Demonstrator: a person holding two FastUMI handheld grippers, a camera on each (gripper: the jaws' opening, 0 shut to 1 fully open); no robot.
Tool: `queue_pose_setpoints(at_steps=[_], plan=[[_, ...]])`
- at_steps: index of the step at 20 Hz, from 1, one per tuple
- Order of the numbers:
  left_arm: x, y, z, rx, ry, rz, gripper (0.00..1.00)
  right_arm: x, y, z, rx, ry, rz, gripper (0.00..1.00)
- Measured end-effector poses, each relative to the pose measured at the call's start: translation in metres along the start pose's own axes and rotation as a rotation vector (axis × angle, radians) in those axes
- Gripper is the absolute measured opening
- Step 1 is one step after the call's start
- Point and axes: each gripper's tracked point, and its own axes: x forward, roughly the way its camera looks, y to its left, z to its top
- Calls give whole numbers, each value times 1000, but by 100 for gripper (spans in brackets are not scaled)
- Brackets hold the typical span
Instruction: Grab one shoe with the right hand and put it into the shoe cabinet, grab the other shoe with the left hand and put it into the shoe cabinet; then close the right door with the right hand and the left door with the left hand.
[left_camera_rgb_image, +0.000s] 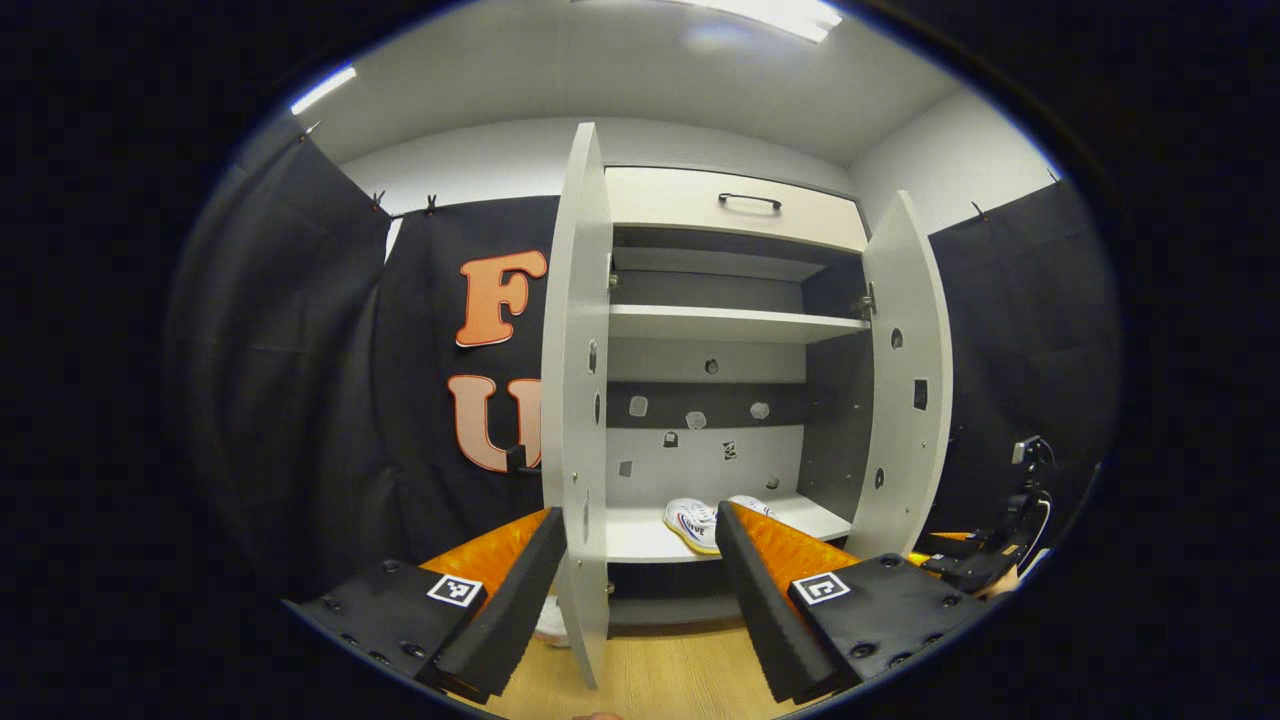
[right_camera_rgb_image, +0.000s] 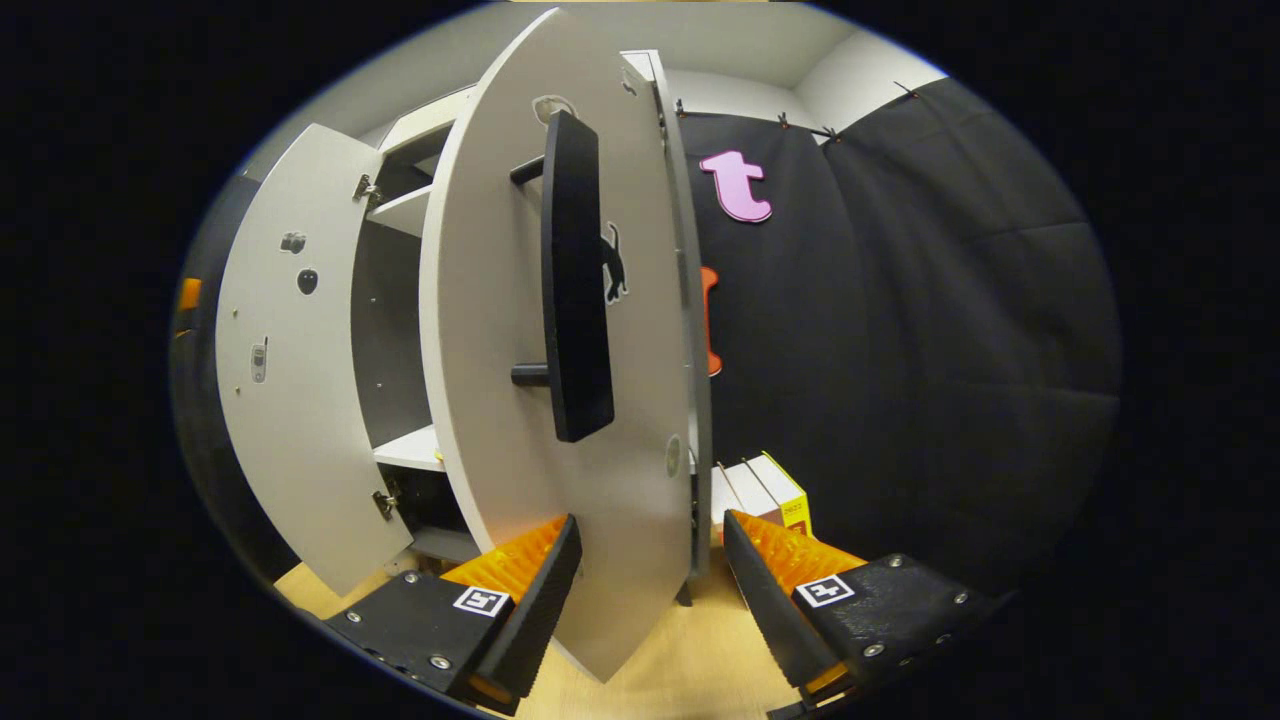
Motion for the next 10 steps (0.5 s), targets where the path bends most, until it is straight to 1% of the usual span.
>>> queue_pose_setpoints(at_steps=[1,6,7,8,9,10], plan=[[-2,3,1,-1,-3,5,96,5,7,0,-4,0,10,89],[-8,21,-2,-10,-2,35,96,38,52,0,-2,2,77,90],[-10,25,-2,-13,1,41,96,46,57,3,-9,-3,73,92],[-11,29,-3,-15,5,48,94,56,62,5,-15,-9,66,92],[-14,34,-4,-16,7,55,94,63,68,6,-15,-10,67,92],[-16,37,-4,-16,9,64,96,68,75,10,-10,-10,77,92]])
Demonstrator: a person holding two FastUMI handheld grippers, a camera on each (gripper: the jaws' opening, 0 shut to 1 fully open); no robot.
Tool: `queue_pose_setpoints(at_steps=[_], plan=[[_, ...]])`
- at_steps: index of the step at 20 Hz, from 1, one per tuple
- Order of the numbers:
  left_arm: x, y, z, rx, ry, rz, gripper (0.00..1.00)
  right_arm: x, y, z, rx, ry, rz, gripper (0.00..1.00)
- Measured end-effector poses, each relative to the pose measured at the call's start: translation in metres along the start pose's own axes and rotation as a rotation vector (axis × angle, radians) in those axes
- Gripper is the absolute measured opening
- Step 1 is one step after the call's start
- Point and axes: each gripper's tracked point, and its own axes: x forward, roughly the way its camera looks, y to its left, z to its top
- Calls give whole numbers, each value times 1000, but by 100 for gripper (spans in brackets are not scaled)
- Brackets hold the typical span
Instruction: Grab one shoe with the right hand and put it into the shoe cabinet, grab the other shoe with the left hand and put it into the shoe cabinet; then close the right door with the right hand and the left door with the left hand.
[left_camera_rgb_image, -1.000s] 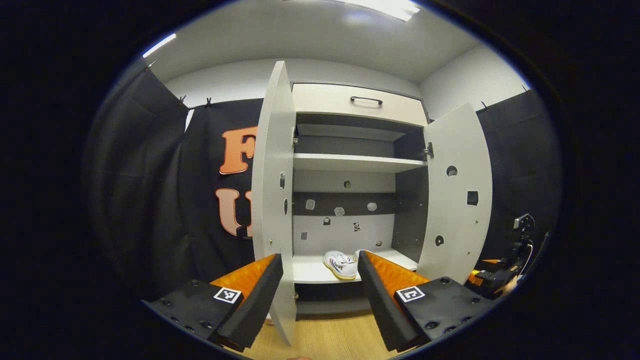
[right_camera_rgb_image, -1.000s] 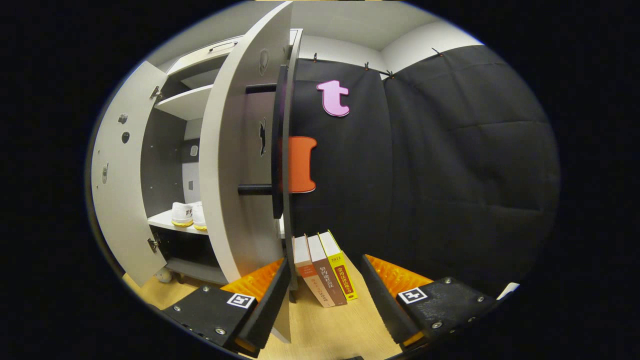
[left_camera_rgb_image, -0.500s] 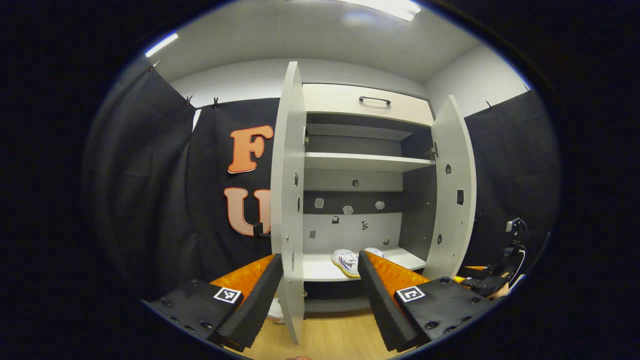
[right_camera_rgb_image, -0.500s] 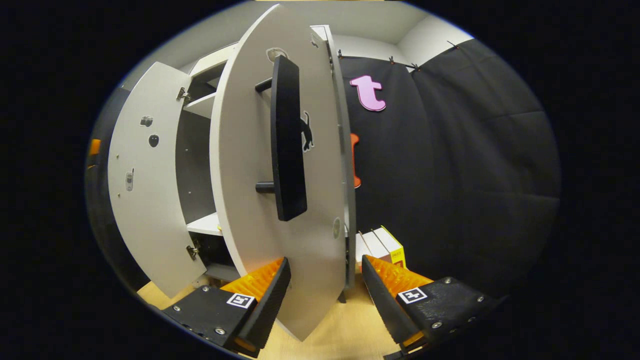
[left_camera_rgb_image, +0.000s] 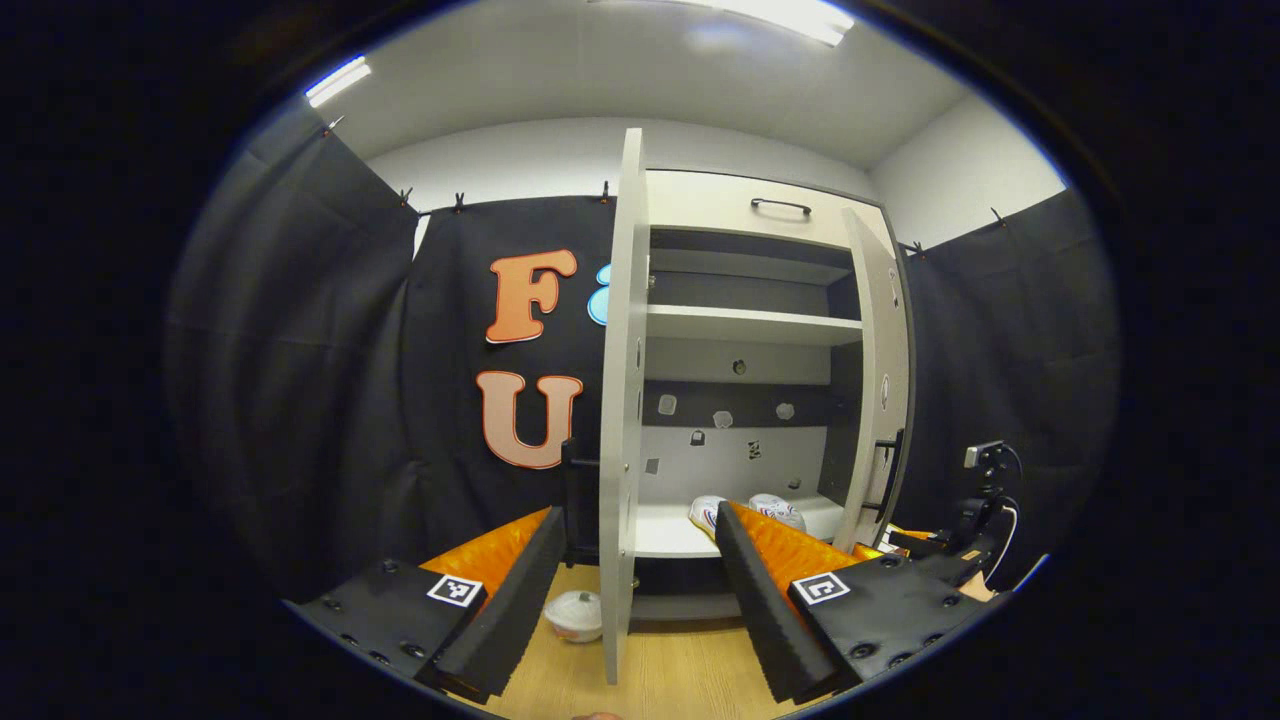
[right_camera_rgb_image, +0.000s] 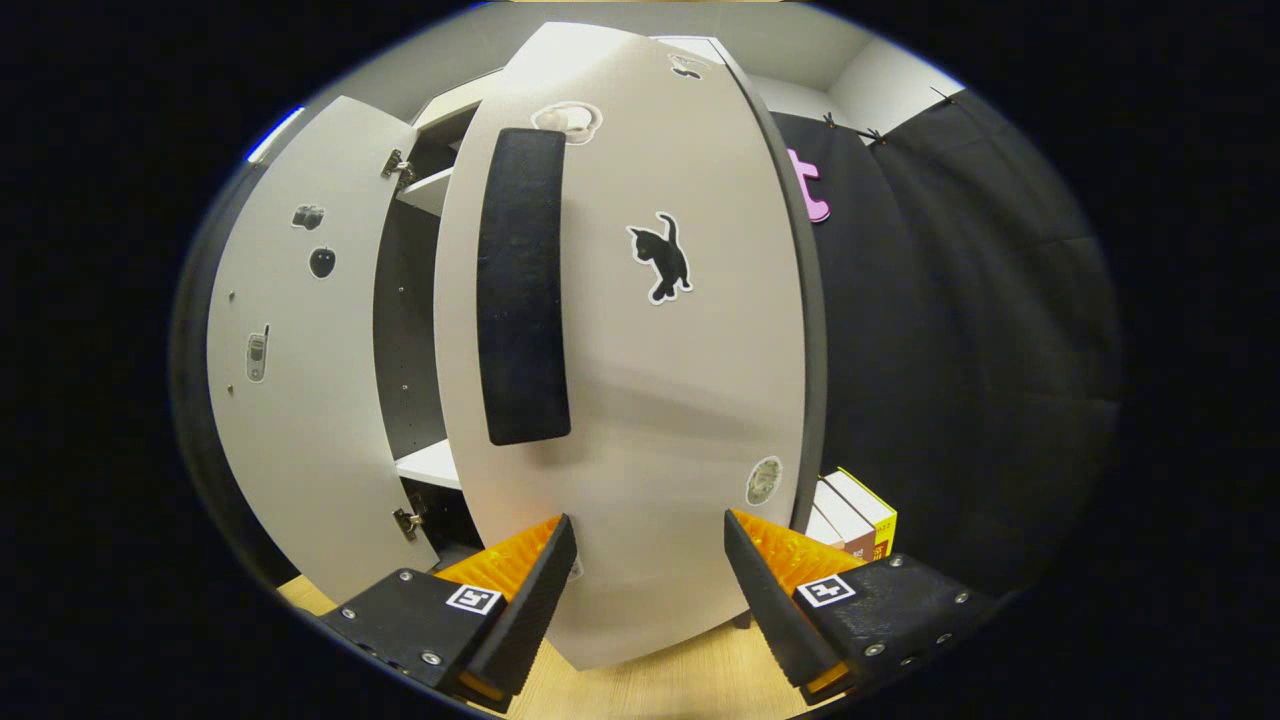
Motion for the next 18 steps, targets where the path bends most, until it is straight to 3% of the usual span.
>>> queue_pose_setpoints(at_steps=[5,10,18], plan=[[-2,23,0,0,-6,39,99,7,5,4,-14,-3,-13,91],[-1,54,-13,7,14,88,94,13,1,6,-2,15,-51,91],[25,95,-47,-30,52,137,96,24,3,10,-90,19,-99,90]])
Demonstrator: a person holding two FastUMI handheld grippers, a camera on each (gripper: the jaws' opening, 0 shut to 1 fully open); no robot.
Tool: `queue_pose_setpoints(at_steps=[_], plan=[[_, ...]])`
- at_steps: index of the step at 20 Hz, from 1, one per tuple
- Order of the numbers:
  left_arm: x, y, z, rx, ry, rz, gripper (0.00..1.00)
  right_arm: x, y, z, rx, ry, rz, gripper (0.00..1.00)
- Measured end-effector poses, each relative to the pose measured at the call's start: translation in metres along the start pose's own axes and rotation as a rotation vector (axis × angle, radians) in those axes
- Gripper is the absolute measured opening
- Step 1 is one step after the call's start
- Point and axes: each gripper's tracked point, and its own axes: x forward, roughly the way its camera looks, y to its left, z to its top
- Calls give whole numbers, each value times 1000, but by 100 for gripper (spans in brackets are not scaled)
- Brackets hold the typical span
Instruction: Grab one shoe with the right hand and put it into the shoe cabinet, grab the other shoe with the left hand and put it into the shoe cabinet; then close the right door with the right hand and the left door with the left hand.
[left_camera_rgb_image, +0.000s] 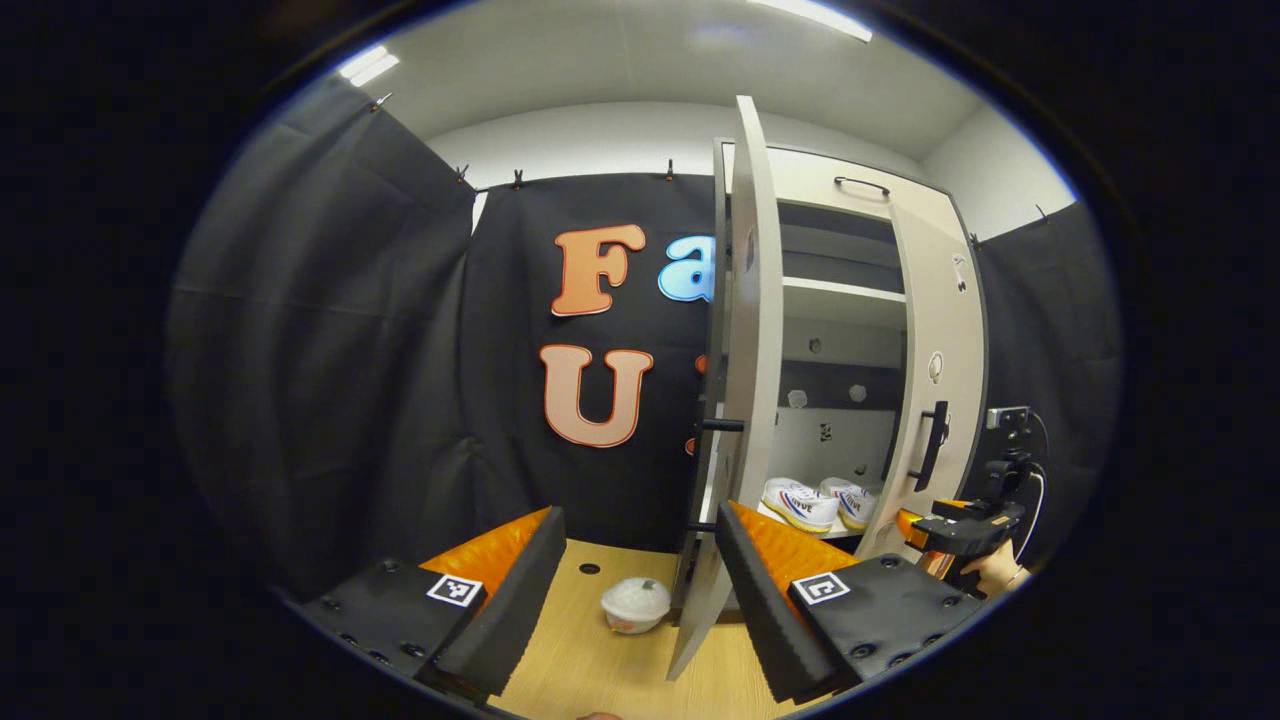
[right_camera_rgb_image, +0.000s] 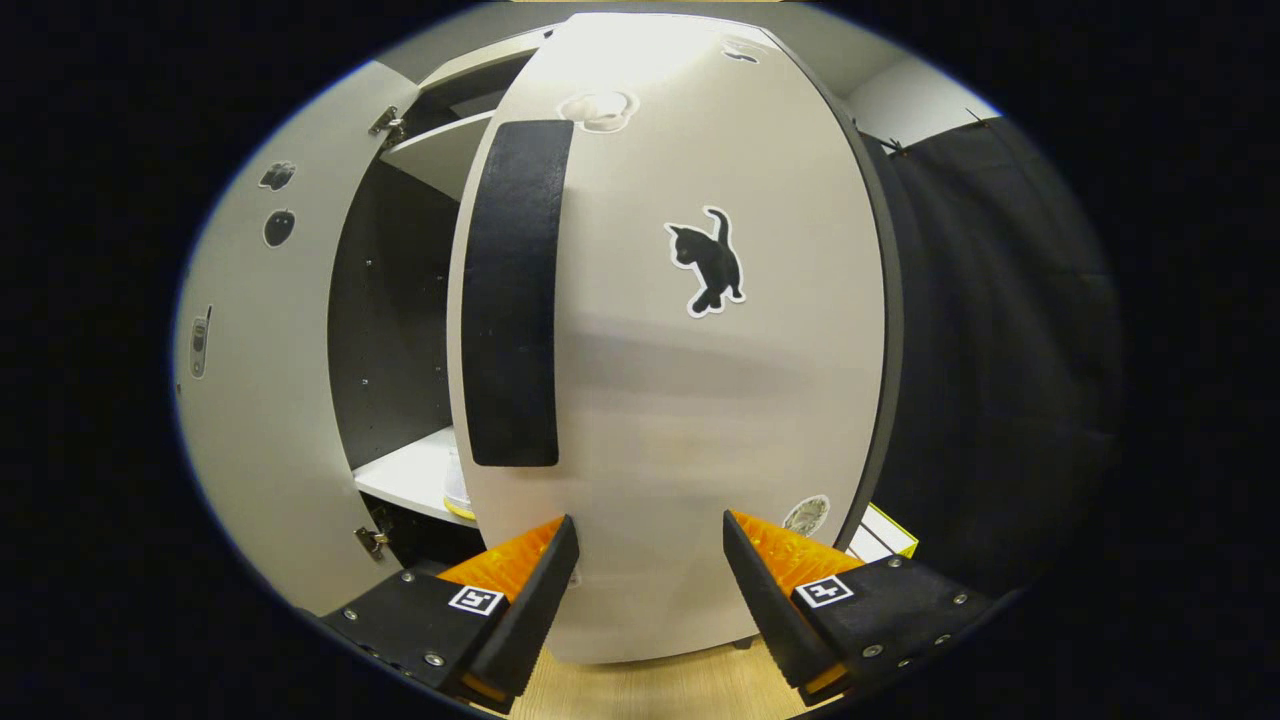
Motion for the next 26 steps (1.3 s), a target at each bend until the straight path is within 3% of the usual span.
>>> queue_pose_setpoints(at_steps=[6,12,16,26], plan=[[35,21,-29,14,26,29,96,4,2,1,6,1,-4,90],[87,36,-55,-3,50,9,99,4,0,1,-20,-3,-15,90],[119,48,-85,48,62,23,97,-6,0,-7,-11,28,-5,91],[114,19,-132,-21,111,-79,95,-58,-13,2,12,9,4,90]])
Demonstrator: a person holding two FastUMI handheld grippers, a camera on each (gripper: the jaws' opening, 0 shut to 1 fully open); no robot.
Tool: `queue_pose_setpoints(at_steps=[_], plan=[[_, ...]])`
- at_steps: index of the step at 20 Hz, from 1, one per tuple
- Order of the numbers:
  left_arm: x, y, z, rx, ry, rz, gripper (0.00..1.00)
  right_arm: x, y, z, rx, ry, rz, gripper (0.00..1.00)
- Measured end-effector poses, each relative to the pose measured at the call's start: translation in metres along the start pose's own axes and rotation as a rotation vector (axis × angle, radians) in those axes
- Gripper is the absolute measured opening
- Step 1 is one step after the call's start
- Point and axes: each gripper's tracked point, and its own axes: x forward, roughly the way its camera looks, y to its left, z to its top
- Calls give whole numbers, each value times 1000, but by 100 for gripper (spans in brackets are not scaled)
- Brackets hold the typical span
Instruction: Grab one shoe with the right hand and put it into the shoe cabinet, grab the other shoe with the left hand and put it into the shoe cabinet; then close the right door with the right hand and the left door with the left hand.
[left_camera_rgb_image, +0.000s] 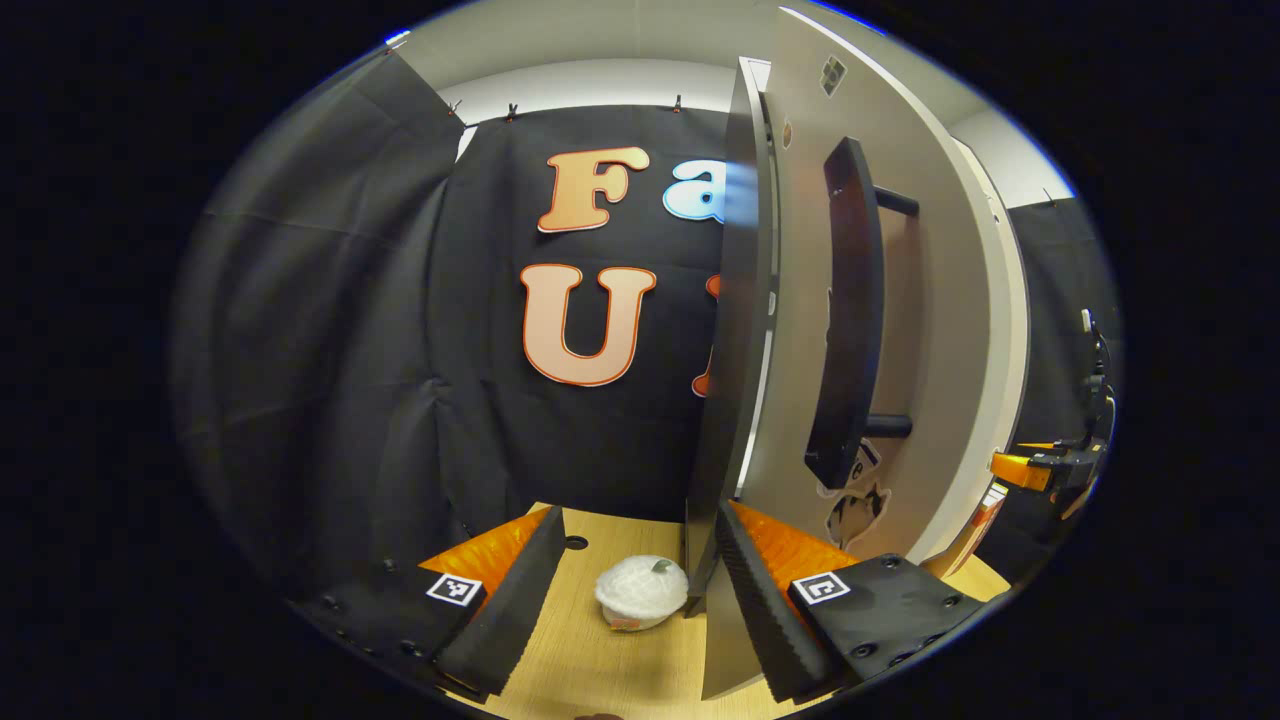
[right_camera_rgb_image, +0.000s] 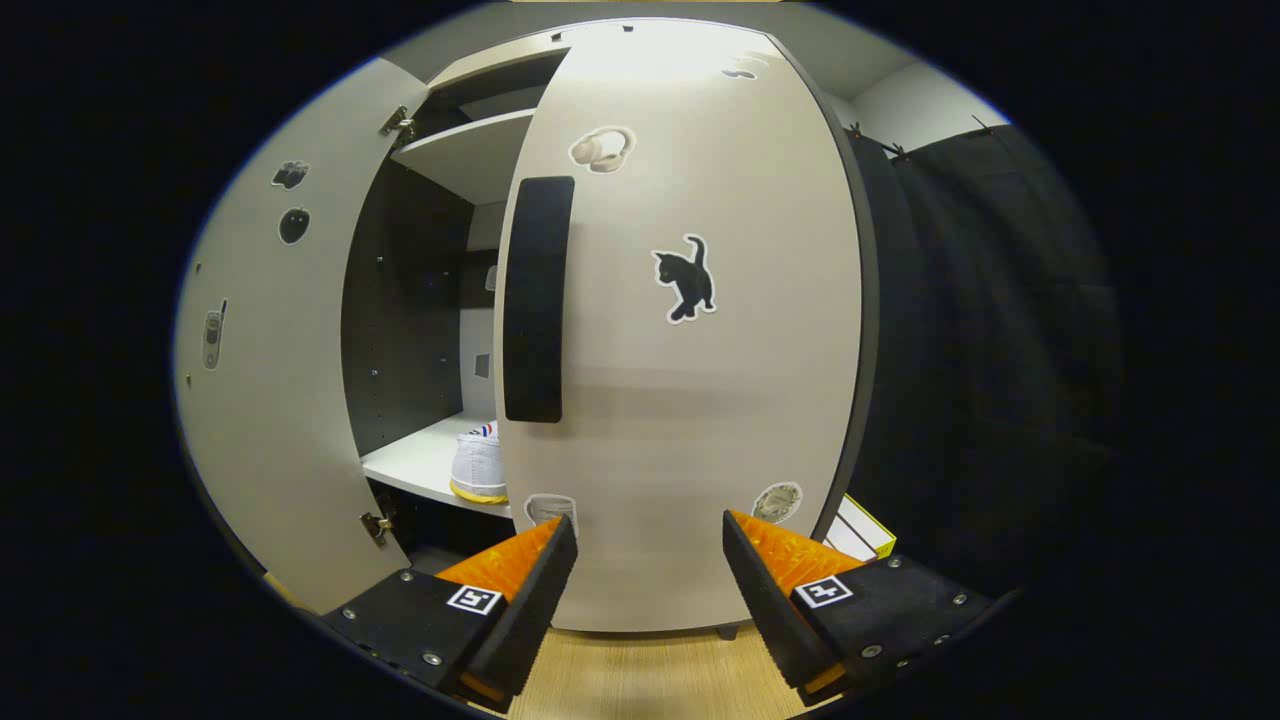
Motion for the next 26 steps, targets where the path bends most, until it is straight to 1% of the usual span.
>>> queue_pose_setpoints(at_steps=[1,2,4,6,7,8,10,11,13,14,17,20,23,26], plan=[[-2,-3,-1,0,0,-9,95,-5,-2,3,7,-1,-1,91],[-4,-8,-3,-5,3,-26,97,-11,-4,5,12,-3,-3,91],[-8,-21,-4,-16,4,-63,96,-21,-11,9,18,-4,-9,91],[-12,-21,-3,8,-4,-53,96,-30,-19,13,23,-9,-23,91],[-13,-21,-3,4,-7,-51,94,-36,-22,15,26,-14,-30,91],[-14,-25,-4,-13,1,-53,96,-41,-25,17,30,-19,-34,91],[-16,-36,-3,-53,4,-72,93,-50,-29,22,27,-32,-40,91],[-16,-44,-4,-55,4,-84,99,-54,-31,25,20,-41,-45,91],[-18,-59,-3,-31,1,-106,95,-63,-33,32,6,-59,-48,91],[-20,-68,-4,-17,4,-120,95,-67,-34,35,3,-67,-48,91],[-19,-99,-6,4,8,-178,92,-79,-37,47,5,-93,-50,91],[-15,-123,-8,13,0,-213,92,-91,-42,56,9,-116,-53,91],[-6,-143,-8,37,-9,-240,92,-104,-52,64,3,-139,-74,91],[7,-162,-8,31,-5,-273,92,-110,-63,64,-1,-144,-101,91]])
